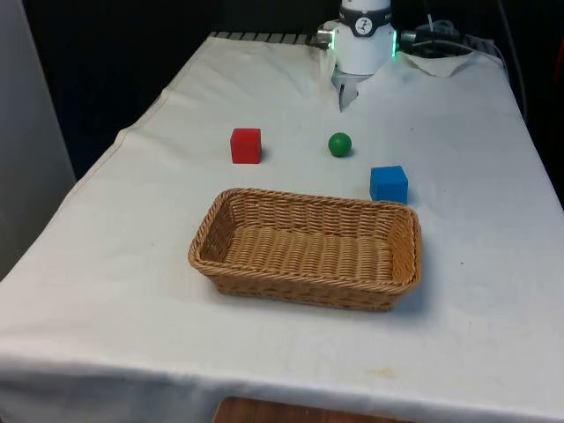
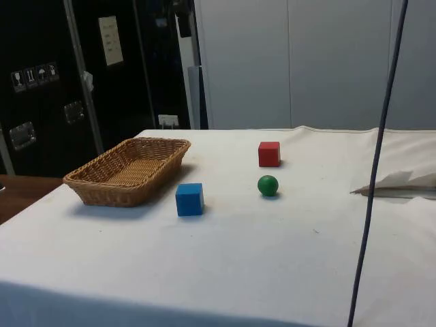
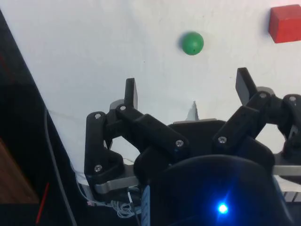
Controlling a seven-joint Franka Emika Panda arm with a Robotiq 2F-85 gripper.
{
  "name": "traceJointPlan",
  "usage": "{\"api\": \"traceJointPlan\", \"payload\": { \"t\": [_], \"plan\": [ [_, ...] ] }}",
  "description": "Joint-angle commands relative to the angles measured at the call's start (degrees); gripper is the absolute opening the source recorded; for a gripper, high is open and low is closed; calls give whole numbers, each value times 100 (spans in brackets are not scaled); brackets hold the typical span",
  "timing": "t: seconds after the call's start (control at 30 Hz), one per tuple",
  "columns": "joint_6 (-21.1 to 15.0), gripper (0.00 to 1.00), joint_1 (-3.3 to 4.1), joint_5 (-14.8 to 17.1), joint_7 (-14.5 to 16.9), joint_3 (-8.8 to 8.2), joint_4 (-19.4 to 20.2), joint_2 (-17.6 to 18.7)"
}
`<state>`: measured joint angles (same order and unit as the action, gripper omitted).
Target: Place all non-red objects into the basket.
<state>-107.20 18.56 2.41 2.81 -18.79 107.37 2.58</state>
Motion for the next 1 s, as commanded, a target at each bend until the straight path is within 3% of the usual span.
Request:
{"api": "traceJointPlan", "payload": {
  "t": [0.0, 0.23, 0.3, 0.33, 0.53, 0.57, 0.97],
  "plan": [
    [0, 100, 0, 0, 0, 11, 11, -11],
    [-212, 100, 46, -138, -86, 126, 269, -241],
    [-132, 100, 23, -74, -34, 126, 241, -212],
    [-292, 100, 46, -160, -109, 178, 355, -309],
    [-453, 100, 57, -189, -149, 298, 510, -413],
    [-350, 100, 34, -120, -80, 281, 447, -355],
    [-1123, 100, 57, -258, -264, 579, 997, -516]
  ]
}}
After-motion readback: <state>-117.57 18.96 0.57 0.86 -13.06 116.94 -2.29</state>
